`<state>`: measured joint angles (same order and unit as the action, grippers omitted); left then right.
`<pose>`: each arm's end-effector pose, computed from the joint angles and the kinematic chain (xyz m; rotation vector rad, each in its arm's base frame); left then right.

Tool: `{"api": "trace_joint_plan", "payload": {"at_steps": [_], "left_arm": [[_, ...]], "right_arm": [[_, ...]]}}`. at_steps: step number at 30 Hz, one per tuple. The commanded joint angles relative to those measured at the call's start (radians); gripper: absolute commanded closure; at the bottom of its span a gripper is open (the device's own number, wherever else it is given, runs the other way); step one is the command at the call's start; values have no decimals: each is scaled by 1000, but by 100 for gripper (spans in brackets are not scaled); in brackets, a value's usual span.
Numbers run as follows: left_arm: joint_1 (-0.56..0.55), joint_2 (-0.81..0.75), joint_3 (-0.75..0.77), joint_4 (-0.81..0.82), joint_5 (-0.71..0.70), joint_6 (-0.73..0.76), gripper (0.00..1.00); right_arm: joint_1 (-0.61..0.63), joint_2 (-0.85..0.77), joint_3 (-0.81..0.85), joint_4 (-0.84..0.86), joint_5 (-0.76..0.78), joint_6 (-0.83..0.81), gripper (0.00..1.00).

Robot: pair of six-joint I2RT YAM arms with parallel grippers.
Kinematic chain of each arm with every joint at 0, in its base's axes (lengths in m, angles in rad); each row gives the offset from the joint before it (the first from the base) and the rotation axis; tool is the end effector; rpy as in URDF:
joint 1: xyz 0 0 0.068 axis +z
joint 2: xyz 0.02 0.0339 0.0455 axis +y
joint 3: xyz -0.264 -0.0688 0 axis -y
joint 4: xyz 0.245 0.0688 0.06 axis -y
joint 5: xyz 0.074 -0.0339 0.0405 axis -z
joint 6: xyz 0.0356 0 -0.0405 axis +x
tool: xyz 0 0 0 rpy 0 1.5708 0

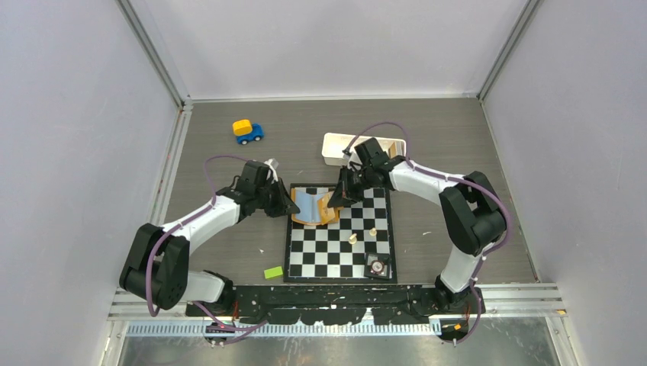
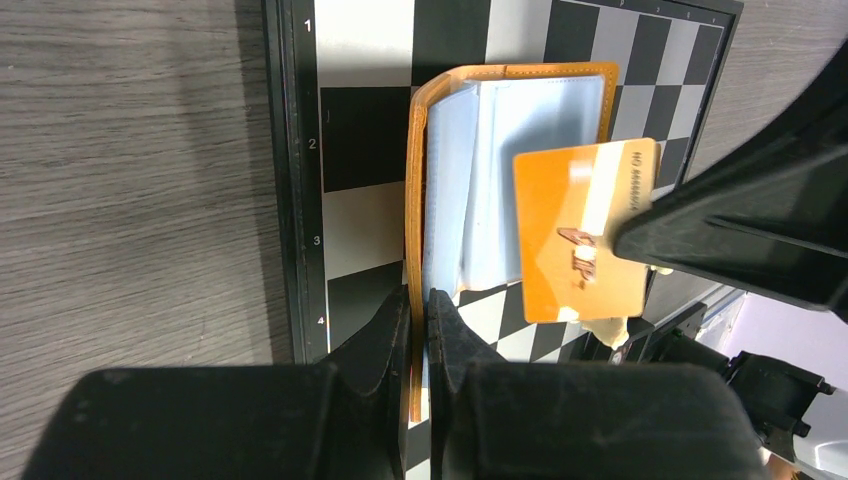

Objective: Put the credit cards into the card holder
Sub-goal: Insert the credit card into the card holder.

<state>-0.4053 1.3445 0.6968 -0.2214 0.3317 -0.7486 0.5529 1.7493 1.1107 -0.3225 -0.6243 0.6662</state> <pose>0.2361 -0.1139 0.1886 -0.2860 2.5787 -0.8803 0.2940 0.2059 0.1911 -0.1225 2.7485 1.2173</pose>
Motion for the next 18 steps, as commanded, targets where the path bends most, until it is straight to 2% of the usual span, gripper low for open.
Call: {"api": "trace_joint_plan", "payload": {"at_steps": [1, 18], "left_arm": [[4, -6, -6, -7, -21, 19, 100], [5, 38, 6, -47, -60, 48, 100]], "right_arm": [[8, 33, -26, 127, -34, 11, 100], [8, 94, -86, 275, -77, -3, 99]]}}
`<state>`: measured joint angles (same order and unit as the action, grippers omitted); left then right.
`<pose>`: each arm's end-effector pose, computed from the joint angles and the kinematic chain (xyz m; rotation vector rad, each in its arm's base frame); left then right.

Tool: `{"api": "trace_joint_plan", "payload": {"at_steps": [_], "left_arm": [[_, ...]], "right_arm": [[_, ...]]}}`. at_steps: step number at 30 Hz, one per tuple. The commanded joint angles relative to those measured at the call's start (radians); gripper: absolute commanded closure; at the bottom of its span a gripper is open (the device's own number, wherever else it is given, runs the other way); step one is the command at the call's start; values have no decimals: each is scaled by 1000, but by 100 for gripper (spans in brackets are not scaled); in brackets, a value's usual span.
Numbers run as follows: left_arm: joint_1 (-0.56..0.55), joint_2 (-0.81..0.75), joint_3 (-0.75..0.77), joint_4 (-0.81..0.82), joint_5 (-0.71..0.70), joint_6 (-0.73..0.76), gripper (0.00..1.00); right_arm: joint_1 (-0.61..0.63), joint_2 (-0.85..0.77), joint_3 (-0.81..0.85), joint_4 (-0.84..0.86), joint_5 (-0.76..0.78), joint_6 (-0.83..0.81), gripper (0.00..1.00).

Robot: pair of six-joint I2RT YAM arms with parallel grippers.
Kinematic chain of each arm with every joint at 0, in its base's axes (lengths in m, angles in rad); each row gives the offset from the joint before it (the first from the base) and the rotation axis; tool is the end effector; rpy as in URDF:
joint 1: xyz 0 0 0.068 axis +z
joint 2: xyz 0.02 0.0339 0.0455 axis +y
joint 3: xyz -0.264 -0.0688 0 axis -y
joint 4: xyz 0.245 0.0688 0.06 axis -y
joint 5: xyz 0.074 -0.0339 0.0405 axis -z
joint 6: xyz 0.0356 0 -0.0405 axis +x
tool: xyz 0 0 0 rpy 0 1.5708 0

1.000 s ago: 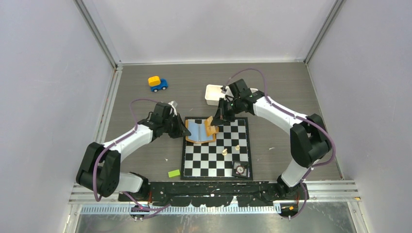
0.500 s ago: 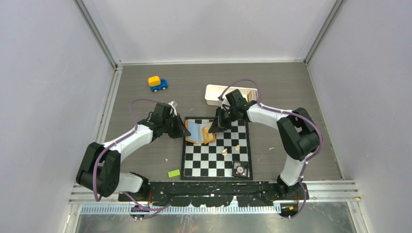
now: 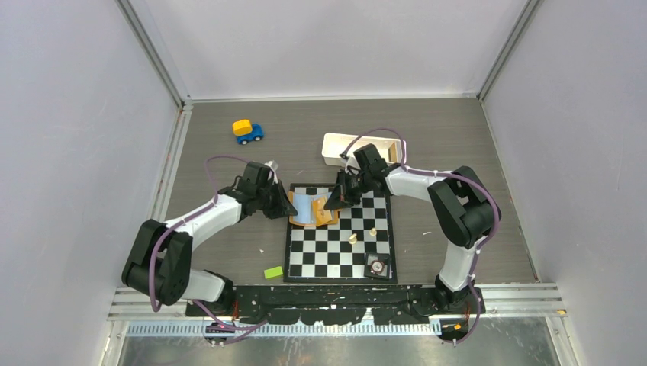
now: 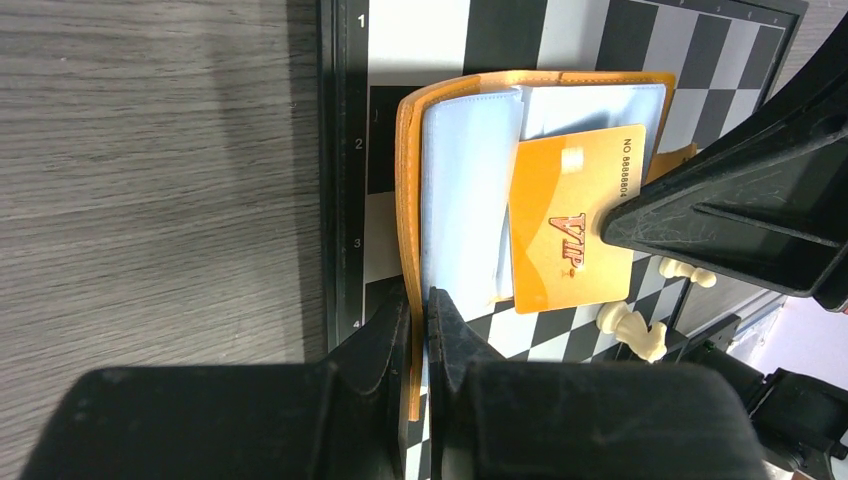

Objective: Put the credit cards into the card holder
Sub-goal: Insert the credit card into the card holder.

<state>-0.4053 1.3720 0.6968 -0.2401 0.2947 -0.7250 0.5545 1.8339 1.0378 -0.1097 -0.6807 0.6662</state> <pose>0.2371 -0.1130 0.1803 -0.2871 2.6133 -0.8072 0.2991 0.2116 0.1553 -0.1775 2.6930 1.3076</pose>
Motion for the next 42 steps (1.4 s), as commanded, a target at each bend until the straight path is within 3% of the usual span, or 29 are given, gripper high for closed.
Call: {"api": "trace_joint_plan", "payload": {"at_steps": [1, 42], "left_arm": [[5, 10, 6, -31, -26, 25, 100], [13, 55, 20, -87, -72, 26, 100]], "right_arm": [[7, 11, -15, 64, -24, -4, 99], [7, -50, -70, 183, -88, 16, 100]]}}
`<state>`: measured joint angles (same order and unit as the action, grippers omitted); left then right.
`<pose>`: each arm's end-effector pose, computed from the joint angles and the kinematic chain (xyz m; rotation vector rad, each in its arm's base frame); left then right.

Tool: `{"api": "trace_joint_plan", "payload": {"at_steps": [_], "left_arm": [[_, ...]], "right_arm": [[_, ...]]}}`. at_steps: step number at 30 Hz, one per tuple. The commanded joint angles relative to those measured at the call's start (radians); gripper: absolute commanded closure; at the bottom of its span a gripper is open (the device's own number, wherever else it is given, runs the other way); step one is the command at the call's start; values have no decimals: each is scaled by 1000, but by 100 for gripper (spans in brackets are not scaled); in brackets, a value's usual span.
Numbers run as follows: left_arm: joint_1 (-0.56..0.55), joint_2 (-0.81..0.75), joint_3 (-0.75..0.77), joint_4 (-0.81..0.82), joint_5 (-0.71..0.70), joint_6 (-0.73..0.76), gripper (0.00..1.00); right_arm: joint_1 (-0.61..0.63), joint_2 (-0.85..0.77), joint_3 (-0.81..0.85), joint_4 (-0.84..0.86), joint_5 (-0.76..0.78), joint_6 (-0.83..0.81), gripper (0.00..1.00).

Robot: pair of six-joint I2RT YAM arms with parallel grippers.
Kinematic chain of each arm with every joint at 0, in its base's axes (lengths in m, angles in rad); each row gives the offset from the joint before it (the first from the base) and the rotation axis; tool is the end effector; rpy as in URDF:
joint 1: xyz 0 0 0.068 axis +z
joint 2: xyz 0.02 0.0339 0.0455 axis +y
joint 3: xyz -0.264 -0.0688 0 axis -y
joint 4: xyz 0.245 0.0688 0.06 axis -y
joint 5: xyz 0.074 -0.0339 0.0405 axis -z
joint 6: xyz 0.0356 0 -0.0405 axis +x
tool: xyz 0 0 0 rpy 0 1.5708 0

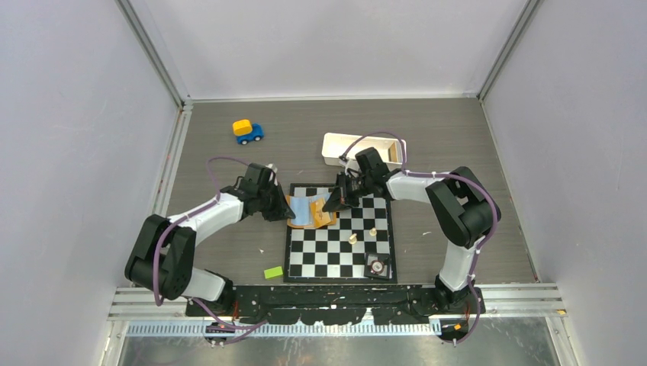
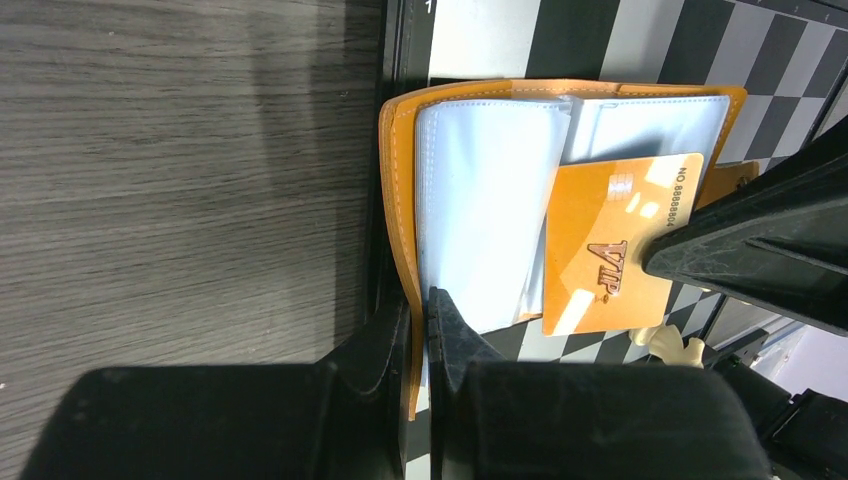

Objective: Put the credit cards into the card holder
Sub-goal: Insert the credit card into the card holder.

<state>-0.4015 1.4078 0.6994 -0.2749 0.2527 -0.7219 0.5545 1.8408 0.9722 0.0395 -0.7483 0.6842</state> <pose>0.2380 -0.1107 0.1699 -0.3264 2.6669 -0.7212 0.2951 0.2112 0.1459 -0.2276 2.6198 1.4179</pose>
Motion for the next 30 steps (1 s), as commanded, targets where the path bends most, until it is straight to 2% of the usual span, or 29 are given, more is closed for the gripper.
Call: {"api": "trace_joint_plan", "payload": {"at_steps": [1, 8, 11, 17, 21, 30], "left_arm": [[9, 20, 17, -52, -30, 21, 100], [12, 20, 19, -50, -24, 27, 98], [13, 17, 23, -56, -22, 30, 91], [13, -14, 42, -107, -63, 60, 70], [13, -33, 46, -121, -79, 79, 61], [13, -18, 53, -115, -84, 88, 61]], "right_arm": [[7, -56, -3, 33, -21, -2, 100], [7, -34, 0, 33, -13, -2, 99], [7, -24, 3, 27, -5, -5, 100], [6, -14, 6, 2, 24, -12, 100], [6, -13, 13, -27, 40, -29, 100], [7, -11, 17, -32, 28, -31, 100]]}}
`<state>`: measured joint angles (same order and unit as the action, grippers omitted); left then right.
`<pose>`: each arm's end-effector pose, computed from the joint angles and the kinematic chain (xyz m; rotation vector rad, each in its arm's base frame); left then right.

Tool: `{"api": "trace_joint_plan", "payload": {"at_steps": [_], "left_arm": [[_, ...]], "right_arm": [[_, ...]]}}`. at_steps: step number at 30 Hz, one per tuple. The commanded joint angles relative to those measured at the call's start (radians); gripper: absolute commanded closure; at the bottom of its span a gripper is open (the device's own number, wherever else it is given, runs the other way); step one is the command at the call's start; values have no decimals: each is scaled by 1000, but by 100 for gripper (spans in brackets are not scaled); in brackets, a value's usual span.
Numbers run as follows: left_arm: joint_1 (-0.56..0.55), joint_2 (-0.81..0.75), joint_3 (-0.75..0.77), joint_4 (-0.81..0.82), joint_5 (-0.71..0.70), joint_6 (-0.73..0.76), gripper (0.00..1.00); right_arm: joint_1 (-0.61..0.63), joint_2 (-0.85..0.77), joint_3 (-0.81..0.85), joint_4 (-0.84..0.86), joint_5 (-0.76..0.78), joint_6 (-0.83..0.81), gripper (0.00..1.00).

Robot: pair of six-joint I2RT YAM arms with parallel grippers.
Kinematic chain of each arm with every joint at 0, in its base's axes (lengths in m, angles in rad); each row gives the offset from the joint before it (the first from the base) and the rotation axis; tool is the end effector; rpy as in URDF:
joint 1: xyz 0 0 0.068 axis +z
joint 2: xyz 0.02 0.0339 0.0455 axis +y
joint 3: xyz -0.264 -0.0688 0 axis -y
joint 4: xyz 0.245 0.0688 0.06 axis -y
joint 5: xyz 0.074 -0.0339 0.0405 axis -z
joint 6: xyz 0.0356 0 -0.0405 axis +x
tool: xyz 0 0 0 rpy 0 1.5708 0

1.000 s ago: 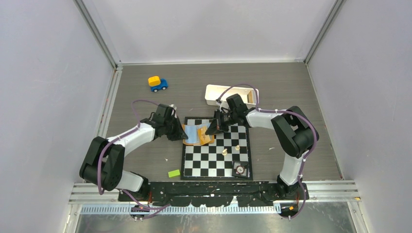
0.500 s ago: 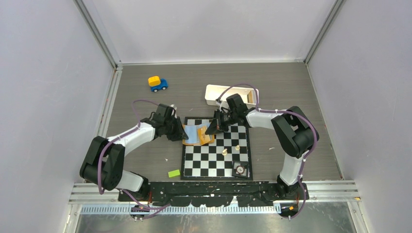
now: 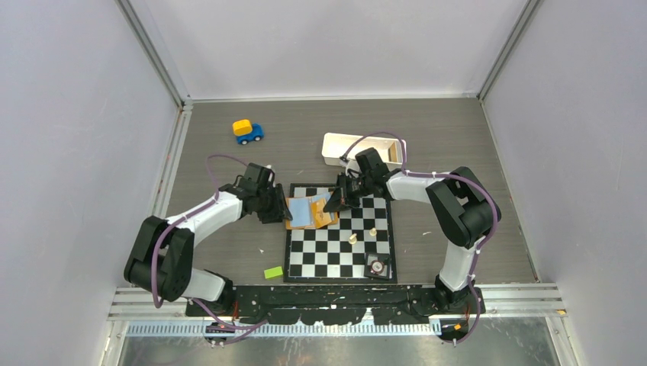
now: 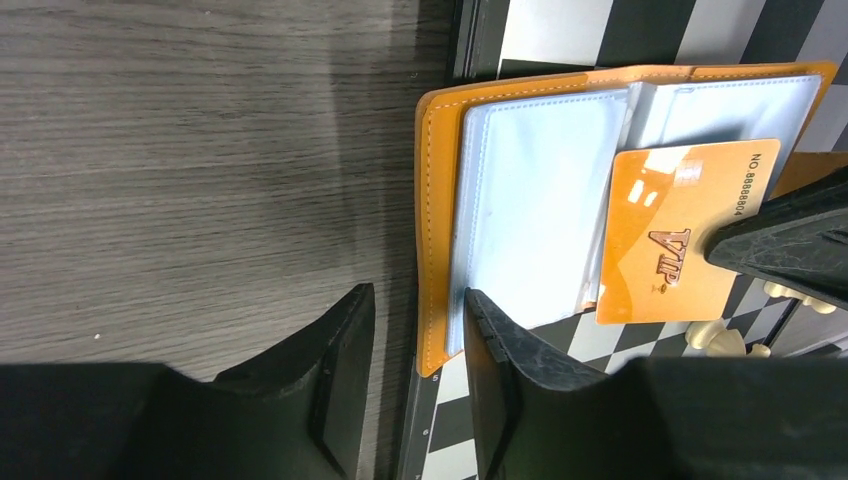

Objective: Put the credit cards into the card holder
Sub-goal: Insert the credit card into the card holder.

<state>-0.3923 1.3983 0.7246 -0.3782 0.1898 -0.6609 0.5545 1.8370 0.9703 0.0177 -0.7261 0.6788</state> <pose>0.2355 -0.1047 0.1730 -0.2968 2.7114 -0.5881 0.2938 0.2098 0.1448 -0.2122 2.6386 1.3840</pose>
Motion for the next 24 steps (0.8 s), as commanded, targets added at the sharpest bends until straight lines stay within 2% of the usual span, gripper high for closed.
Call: {"api": "trace_joint_plan", "payload": {"at_steps": [1, 4, 11, 24], "left_arm": [[4, -5, 27, -7, -19, 27, 62], [4, 1, 23, 5, -14, 26, 64], [4, 17, 21, 13, -15, 27, 75], [4, 36, 21, 18, -12, 30, 85]], "right_arm": [[7, -8, 18, -8, 1, -25, 99], [7, -14, 16, 5, -7, -20, 99], [8, -26, 4, 56, -33, 6, 99], [10, 5, 7, 87, -50, 21, 100]]}}
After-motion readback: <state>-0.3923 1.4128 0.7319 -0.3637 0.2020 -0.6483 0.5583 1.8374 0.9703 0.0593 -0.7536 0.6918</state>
